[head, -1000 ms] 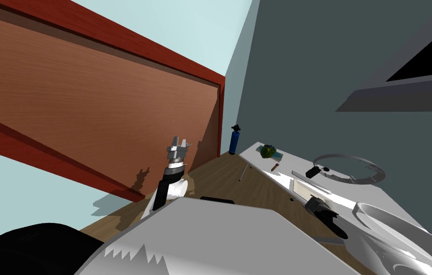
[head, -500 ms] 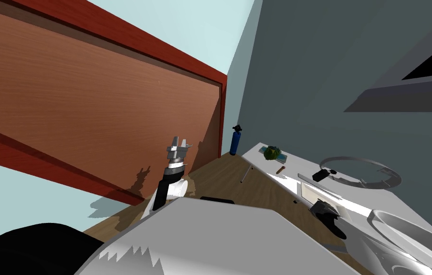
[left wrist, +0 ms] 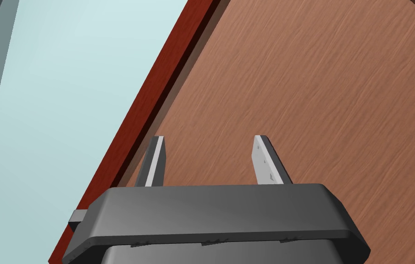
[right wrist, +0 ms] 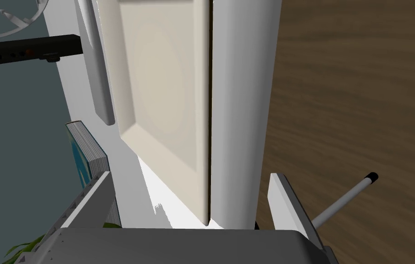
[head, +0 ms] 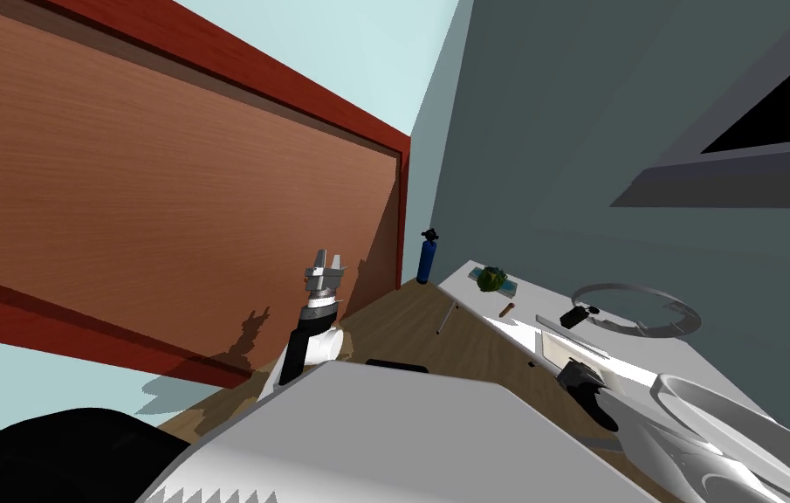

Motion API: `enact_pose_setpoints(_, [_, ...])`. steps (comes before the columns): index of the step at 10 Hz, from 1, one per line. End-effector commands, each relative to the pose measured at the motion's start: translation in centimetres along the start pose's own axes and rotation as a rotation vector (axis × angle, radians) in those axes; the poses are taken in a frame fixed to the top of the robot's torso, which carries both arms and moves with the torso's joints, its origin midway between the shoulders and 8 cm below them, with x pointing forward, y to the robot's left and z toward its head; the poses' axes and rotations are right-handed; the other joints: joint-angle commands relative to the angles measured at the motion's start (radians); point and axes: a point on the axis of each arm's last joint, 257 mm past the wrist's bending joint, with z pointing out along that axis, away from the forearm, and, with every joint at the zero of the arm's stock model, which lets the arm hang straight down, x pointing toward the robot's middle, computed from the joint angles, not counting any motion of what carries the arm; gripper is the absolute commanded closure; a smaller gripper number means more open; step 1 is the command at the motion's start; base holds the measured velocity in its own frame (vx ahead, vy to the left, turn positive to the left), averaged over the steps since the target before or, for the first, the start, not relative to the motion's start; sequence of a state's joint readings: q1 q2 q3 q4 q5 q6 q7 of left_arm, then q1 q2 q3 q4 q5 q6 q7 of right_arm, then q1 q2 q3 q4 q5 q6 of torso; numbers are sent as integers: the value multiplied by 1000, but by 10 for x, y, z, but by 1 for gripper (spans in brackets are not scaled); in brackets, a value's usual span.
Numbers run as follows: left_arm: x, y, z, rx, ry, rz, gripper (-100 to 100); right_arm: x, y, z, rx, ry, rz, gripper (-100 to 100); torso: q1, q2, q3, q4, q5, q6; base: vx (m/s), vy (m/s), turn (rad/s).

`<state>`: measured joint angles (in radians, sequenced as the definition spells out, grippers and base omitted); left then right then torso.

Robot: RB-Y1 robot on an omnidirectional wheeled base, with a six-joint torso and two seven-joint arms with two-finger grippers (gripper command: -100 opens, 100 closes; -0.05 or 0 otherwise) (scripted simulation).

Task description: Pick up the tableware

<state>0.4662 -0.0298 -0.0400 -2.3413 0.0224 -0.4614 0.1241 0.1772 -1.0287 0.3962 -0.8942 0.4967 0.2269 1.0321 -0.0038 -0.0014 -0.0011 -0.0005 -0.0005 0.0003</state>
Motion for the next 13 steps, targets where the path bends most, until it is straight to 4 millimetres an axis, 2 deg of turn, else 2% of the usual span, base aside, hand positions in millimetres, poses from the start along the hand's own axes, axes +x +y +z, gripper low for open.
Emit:
enact_pose_setpoints(1, [0, 0, 0, 0, 0, 0, 0, -8, 3, 0, 0, -10, -6, -100, 0, 0, 0, 0, 0, 0, 36, -47, -72])
enact_pose_setpoints(3, [0, 0, 0, 0, 0, 0, 0, -22, 7, -3, 3, -27, -27, -100, -1, 0, 0, 0, 0, 0, 51, -55, -116])
enact_pose_setpoints(4, [0, 0, 0, 0, 0, 0, 0, -22, 9, -3, 1, -27, -19, -100, -1, 0, 0, 0, 0, 0, 42, -33, -24])
enact_pose_setpoints(9, [0, 0, 0, 0, 0, 0, 0, -47, 24, -12, 0, -66, -44, -100, 1, 1, 1, 0, 0, 0, 42, -35, -78])
enact_pose_setpoints(10, [0, 0, 0, 0, 0, 0, 0, -44, 22, -10, -1, -61, -43, -100, 0, 0, 0, 0, 0, 0, 26, -19, -18])
enact_pose_setpoints(11, [0, 0, 0, 0, 0, 0, 0, -44, 22, -11, 0, -61, -41, 100, 1, 1, 1, 0, 0, 0, 0, 0, 0])
enact_pose_setpoints(13, [0, 0, 0, 0, 0, 0, 0, -45, 38, -13, -25, -67, -41, 100, 3, 2, 3, 5, 10, -2, -6, 10, -9])
